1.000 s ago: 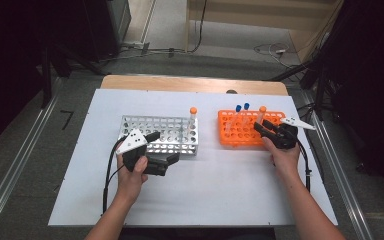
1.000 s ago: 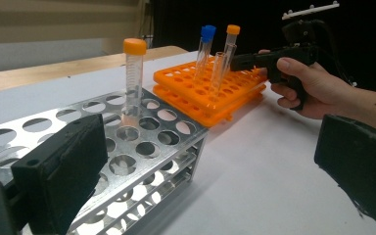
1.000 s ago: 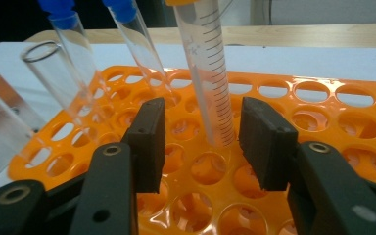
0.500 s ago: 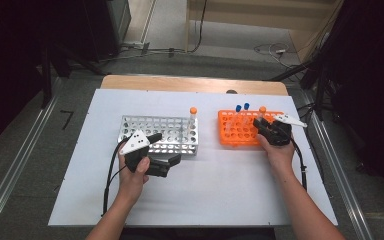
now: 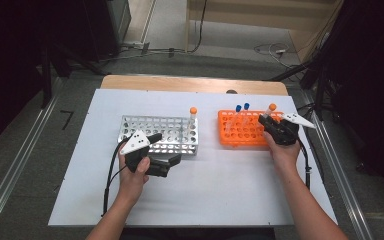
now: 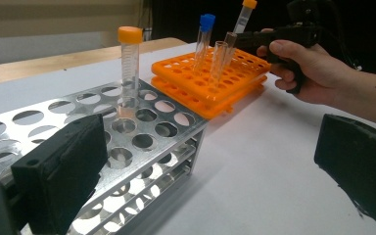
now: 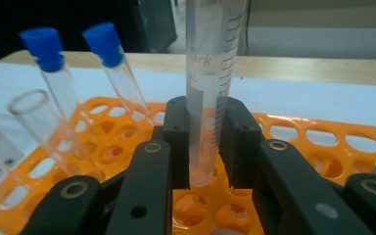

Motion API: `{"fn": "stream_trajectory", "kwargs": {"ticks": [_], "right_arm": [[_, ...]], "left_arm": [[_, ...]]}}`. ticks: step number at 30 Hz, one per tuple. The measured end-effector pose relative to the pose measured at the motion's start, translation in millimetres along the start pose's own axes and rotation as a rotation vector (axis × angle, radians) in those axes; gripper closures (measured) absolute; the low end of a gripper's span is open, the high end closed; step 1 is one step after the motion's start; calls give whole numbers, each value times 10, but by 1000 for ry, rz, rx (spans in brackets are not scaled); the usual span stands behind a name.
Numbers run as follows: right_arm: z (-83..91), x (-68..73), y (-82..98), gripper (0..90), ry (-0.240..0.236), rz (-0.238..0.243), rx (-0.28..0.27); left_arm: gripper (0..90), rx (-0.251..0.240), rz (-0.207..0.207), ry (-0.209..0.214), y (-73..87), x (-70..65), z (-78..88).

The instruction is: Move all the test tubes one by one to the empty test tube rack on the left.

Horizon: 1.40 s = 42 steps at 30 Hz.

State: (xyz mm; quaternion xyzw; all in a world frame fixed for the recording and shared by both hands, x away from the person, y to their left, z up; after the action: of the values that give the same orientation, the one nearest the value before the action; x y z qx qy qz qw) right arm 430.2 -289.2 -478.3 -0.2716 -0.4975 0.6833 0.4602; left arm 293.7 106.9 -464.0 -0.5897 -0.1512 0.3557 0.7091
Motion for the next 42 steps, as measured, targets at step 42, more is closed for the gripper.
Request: {"fn": "stream_trajectory", "kwargs": {"ticks": [42], "right_arm": [[648, 1228, 219, 730, -385, 162, 39]], "left_arm": [[23, 13, 18, 49, -6, -204, -135]]}}
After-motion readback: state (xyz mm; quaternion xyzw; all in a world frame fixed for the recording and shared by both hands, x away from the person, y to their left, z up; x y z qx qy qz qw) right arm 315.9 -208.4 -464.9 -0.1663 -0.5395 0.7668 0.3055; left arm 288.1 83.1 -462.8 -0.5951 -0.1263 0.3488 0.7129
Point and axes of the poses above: each handheld gripper's, and its own axes: z roughly backward along the jaws, y roughly out of its underside, x roughly to its left, the point moved 3 cm from there along -z, roughly forward along the jaws, and after that the axes turned 2 degrees about z, right-handed, at the moved point
